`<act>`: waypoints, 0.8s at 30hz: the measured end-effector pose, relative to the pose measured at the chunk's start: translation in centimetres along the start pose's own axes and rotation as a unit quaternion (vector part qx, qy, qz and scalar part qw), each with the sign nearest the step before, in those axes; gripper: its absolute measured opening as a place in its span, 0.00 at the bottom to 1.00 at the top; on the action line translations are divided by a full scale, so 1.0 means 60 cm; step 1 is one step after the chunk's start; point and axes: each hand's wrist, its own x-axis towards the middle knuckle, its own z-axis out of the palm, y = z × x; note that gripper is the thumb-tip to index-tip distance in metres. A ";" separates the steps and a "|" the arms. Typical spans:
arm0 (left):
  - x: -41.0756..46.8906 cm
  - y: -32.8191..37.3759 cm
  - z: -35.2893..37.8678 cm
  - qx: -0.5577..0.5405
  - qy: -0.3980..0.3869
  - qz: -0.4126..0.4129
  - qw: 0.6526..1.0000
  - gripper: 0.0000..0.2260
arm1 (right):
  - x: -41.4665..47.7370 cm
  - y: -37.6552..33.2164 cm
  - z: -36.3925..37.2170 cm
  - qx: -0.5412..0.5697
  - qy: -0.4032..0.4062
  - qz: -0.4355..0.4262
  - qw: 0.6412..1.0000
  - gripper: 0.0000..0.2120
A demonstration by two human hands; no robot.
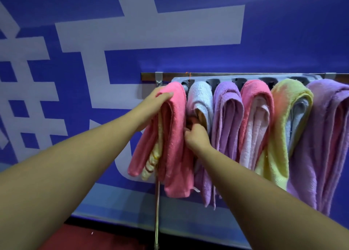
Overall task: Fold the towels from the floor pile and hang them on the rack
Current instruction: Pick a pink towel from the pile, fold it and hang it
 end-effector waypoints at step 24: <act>-0.241 -0.310 0.044 0.089 0.003 -0.230 0.969 0.09 | -0.146 0.068 0.036 -0.075 -0.113 0.085 0.987 0.36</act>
